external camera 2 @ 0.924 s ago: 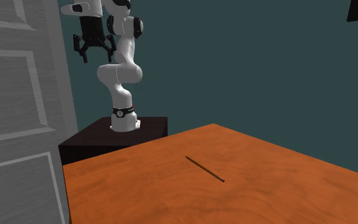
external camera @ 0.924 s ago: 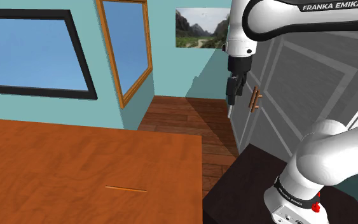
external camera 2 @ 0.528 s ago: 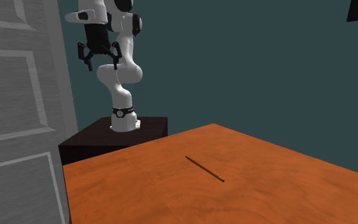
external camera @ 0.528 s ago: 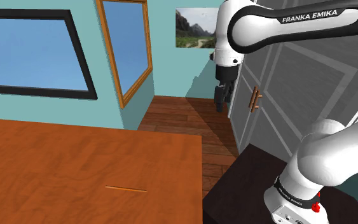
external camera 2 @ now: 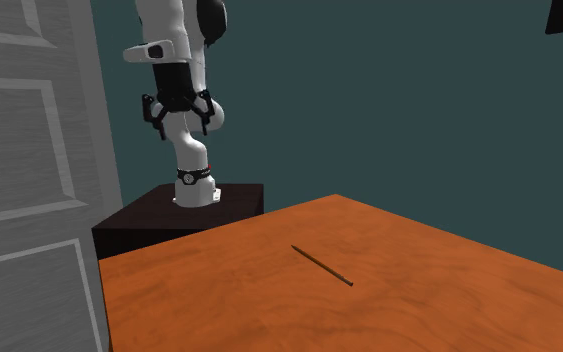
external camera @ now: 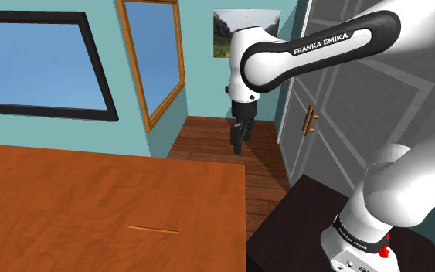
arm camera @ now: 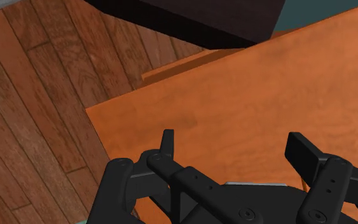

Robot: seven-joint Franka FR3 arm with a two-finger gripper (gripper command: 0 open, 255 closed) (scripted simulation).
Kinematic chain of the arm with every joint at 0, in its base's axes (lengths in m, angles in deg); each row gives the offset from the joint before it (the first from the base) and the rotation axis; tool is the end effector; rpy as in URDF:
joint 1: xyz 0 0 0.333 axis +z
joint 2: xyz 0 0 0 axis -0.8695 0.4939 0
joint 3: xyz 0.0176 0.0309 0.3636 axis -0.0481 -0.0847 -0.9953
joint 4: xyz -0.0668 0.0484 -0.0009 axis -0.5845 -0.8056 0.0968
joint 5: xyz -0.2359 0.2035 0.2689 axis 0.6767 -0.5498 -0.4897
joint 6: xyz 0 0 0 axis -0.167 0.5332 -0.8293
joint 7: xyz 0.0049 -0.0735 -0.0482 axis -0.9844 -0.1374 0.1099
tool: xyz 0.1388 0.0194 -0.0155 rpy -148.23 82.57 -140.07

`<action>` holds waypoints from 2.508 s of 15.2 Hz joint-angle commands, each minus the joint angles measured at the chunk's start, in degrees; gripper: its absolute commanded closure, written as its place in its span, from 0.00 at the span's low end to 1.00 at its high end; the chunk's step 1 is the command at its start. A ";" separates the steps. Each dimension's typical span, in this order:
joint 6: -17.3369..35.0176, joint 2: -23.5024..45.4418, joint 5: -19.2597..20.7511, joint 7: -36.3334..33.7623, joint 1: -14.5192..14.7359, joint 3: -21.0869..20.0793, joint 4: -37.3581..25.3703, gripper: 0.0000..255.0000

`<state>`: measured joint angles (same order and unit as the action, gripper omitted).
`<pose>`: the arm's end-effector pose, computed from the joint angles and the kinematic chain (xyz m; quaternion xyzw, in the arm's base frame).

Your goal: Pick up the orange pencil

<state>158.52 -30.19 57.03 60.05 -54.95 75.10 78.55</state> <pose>0.3848 0.1150 0.4616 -0.9867 -0.1507 0.0485 0.0367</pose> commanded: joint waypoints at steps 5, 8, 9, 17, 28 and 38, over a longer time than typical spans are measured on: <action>8.60 10.82 -1.86 0.06 2.34 -2.98 -3.12 0.00; 12.20 16.58 -2.23 -0.13 3.45 -4.47 -5.75 0.00; 13.30 18.52 -2.25 -0.22 3.82 -4.94 -6.74 0.00; 20.17 34.24 -0.72 -1.52 7.15 -8.05 -16.78 0.00; 23.37 55.93 4.10 -3.57 14.08 -9.68 -36.81 0.00; 26.89 64.22 5.62 -3.35 16.38 -9.11 -41.82 0.00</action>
<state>184.67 33.40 62.56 56.67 -38.70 65.90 36.62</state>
